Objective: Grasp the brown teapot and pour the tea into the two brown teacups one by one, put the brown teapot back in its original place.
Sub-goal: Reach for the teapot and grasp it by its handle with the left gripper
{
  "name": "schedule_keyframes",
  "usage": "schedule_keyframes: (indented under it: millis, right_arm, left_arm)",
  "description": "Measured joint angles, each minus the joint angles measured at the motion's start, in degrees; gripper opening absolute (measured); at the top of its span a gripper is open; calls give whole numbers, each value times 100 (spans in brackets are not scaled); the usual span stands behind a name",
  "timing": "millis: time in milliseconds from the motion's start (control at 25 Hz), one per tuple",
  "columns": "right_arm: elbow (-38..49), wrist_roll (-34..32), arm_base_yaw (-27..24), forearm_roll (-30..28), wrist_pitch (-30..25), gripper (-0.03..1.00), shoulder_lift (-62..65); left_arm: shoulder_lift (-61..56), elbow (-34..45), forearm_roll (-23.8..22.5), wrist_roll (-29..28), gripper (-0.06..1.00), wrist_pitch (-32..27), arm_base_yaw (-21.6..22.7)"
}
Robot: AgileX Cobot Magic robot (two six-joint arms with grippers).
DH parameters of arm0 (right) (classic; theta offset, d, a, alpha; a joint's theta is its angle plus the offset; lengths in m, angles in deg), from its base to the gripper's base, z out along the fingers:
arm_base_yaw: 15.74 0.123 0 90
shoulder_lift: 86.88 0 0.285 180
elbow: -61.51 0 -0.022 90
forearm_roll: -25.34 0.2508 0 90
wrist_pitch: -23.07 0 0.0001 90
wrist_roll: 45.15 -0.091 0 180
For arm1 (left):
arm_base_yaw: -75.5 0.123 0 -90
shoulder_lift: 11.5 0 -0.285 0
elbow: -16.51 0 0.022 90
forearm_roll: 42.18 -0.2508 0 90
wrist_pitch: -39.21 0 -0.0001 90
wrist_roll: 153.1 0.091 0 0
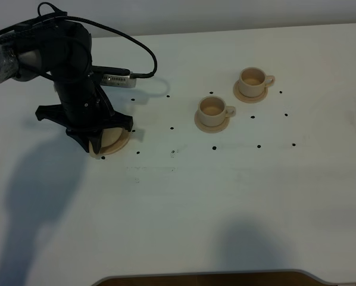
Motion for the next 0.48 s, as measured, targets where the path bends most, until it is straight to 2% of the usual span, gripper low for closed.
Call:
schedule_keyframes:
  millis: [480]
  right_arm:
    - [0,0,0,0,0,40,0]
  left_arm:
    - [-234,0,-200,386,12,12,5]
